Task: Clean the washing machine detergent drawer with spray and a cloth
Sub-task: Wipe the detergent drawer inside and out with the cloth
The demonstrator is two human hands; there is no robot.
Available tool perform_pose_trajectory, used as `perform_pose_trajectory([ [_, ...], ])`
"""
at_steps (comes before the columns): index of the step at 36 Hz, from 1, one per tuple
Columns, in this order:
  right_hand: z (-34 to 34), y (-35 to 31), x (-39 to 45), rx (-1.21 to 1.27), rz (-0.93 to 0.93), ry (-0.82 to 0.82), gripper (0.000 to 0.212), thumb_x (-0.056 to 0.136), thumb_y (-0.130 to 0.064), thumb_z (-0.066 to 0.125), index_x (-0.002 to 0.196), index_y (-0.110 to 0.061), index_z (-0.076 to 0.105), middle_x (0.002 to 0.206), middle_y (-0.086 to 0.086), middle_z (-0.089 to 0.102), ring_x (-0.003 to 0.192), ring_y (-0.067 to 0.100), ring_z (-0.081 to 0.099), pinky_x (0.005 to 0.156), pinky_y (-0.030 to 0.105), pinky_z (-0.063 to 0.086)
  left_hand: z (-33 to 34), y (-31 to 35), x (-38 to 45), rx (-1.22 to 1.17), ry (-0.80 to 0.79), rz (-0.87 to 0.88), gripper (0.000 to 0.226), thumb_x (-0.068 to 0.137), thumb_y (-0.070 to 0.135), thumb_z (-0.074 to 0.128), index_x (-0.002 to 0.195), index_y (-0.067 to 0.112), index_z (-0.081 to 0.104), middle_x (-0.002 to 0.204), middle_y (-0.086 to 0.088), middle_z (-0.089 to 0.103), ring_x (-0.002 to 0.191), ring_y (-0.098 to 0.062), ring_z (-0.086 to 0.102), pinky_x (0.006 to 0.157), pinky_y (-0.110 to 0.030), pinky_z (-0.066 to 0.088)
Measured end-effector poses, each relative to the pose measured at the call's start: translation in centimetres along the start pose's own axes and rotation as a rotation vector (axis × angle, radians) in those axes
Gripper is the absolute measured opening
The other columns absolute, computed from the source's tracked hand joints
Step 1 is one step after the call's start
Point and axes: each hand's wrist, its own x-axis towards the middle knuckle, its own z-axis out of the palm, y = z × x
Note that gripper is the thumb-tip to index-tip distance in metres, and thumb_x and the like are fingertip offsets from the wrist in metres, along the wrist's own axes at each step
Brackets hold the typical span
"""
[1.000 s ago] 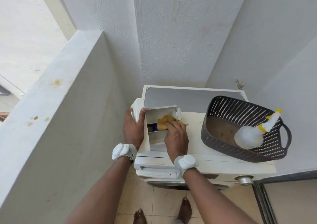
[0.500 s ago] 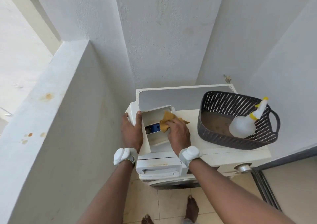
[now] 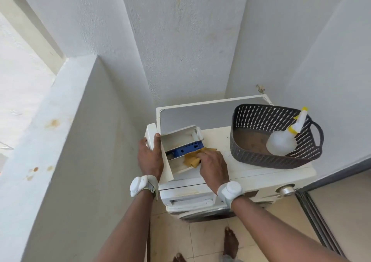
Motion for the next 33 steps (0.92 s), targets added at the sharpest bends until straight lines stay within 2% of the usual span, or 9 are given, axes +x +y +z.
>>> perform_pose_trajectory([
  [3,0.0,-1.5,-0.3,-0.080,-0.034,-0.049,0.028,0.073,0.006,0.061,0.084,-0.019,0.068,0.079,0.002,0.069,0.079,0.027,0.062,0.084,0.039,0.050,-0.1,0.3,-0.2,-0.013,0.004,-0.007,0.074,0.091,0.079,0.049,0.140,0.023,0.053,0.128,-0.006,0.068,0.117,-0.033,0.063,0.103,-0.045,0.050],
  [7,0.6,-3.7,-1.8,-0.038,0.018,-0.094,0.028,0.071,0.010,0.070,0.081,-0.015,0.063,0.073,0.005,0.068,0.071,0.027,0.062,0.069,0.034,0.052,0.0,0.3,-0.8,-0.002,0.036,0.023,0.075,0.092,0.079,0.049,0.143,0.024,0.052,0.136,-0.004,0.066,0.123,-0.031,0.062,0.106,-0.046,0.049],
  [10,1.1,-4.8,-2.1,-0.015,-0.010,-0.145,0.021,0.086,0.002,0.061,0.098,-0.015,0.064,0.087,0.008,0.070,0.084,0.030,0.062,0.071,0.035,0.047,0.1,0.4,-1.4,0.008,0.054,0.067,0.073,0.095,0.074,0.051,0.147,0.023,0.050,0.143,-0.003,0.062,0.129,-0.030,0.058,0.109,-0.044,0.046],
  [13,1.5,-6.8,-2.4,0.113,-0.066,-0.210,0.029,0.089,-0.004,0.062,0.115,-0.017,0.065,0.097,0.009,0.070,0.090,0.031,0.062,0.070,0.039,0.052,0.2,0.8,-2.1,0.003,0.057,0.111,0.067,0.101,0.062,0.055,0.150,0.016,0.049,0.147,-0.006,0.059,0.133,-0.029,0.055,0.107,-0.034,0.042],
  [17,2.0,-5.6,-3.1,0.213,-0.236,-0.217,0.036,0.090,-0.005,0.058,0.120,-0.023,0.064,0.109,0.001,0.070,0.100,0.024,0.061,0.086,0.036,0.053,0.2,0.9,-2.0,0.029,0.044,0.137,0.066,0.102,0.061,0.053,0.149,0.015,0.048,0.145,-0.009,0.060,0.131,-0.032,0.056,0.101,-0.032,0.039],
  [21,1.0,-1.7,-2.0,-0.088,-0.442,-0.171,0.025,0.088,-0.008,0.056,0.104,-0.023,0.067,0.101,-0.005,0.072,0.097,0.018,0.062,0.102,0.039,0.043,0.3,0.7,-2.3,0.049,0.039,0.164,0.070,0.101,0.064,0.053,0.151,0.017,0.045,0.145,-0.008,0.060,0.130,-0.031,0.056,0.099,-0.032,0.038],
  [25,0.1,1.1,-1.0,-0.244,-0.290,-0.187,0.019,0.088,-0.015,0.048,0.088,-0.021,0.067,0.086,0.000,0.071,0.083,0.025,0.064,0.100,0.041,0.039,0.3,0.6,-2.5,0.020,0.022,0.158,0.073,0.100,0.068,0.052,0.154,0.018,0.044,0.150,-0.005,0.057,0.135,-0.028,0.054,0.109,-0.038,0.042],
  [28,0.1,1.2,-1.1,-0.194,-0.205,-0.199,0.015,0.083,-0.009,0.055,0.087,-0.016,0.068,0.085,0.005,0.071,0.082,0.028,0.065,0.090,0.038,0.042,0.5,0.6,-2.6,0.013,0.019,0.168,0.075,0.098,0.070,0.051,0.154,0.019,0.044,0.150,-0.005,0.057,0.136,-0.028,0.054,0.113,-0.043,0.044],
  [33,1.0,0.1,-2.2,0.091,-0.124,-0.166,0.047,0.068,0.005,0.051,0.104,-0.012,0.076,0.094,0.007,0.071,0.089,0.032,0.064,0.084,0.039,0.048,0.8,0.6,-2.6,0.021,0.042,0.162,0.076,0.098,0.071,0.051,0.153,0.019,0.045,0.150,-0.005,0.058,0.136,-0.029,0.055,0.113,-0.045,0.044],
])
